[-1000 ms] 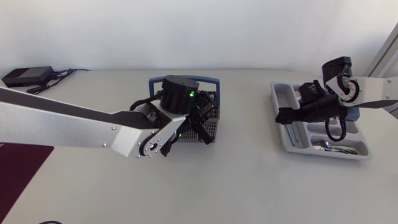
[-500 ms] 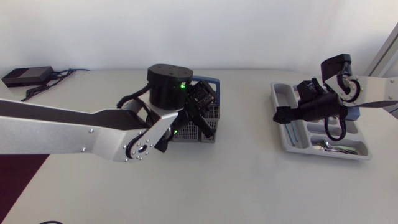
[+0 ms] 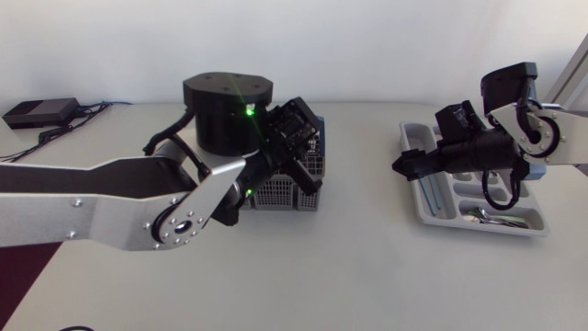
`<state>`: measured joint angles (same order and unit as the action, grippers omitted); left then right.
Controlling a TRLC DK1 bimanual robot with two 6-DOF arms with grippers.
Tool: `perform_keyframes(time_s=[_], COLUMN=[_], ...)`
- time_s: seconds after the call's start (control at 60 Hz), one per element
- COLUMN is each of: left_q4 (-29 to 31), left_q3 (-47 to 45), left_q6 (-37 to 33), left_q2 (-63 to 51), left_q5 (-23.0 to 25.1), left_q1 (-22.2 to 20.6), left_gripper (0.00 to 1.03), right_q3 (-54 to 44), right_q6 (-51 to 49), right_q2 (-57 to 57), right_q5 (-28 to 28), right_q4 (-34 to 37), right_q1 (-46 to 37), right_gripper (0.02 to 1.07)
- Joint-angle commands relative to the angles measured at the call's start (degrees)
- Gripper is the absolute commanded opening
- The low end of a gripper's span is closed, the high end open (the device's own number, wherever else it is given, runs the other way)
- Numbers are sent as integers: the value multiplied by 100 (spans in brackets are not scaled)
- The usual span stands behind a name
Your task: Transfer all utensils from the basket to the drawer tray.
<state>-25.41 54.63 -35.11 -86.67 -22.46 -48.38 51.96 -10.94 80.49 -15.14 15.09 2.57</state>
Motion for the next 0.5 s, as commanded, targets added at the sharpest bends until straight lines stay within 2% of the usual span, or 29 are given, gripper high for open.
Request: perform_keyframes(time_s=[0.0,0.183,0.35,0.483], left_q4=[185,1179,2260,2848], left_q3=[4,452,1023,1392], left_q6=[92,936,1920,2553], left_q2=[195,318,265,124], left_q5=[-57,268,945,1578], left_q1=[-75,22,250,549], left_gripper=[6,6,6,3], right_q3=[-248,-494,-486,-442], right_q6=[-101,-137,-75,30], right_q2=[-429,-1202,-1492,-1466], right_q5=[-51,-51,-42,-24], right_q4=[-50,-85,-41,-94], right_q1=[244,991,1615,1923], right_gripper=[100,99,98,92])
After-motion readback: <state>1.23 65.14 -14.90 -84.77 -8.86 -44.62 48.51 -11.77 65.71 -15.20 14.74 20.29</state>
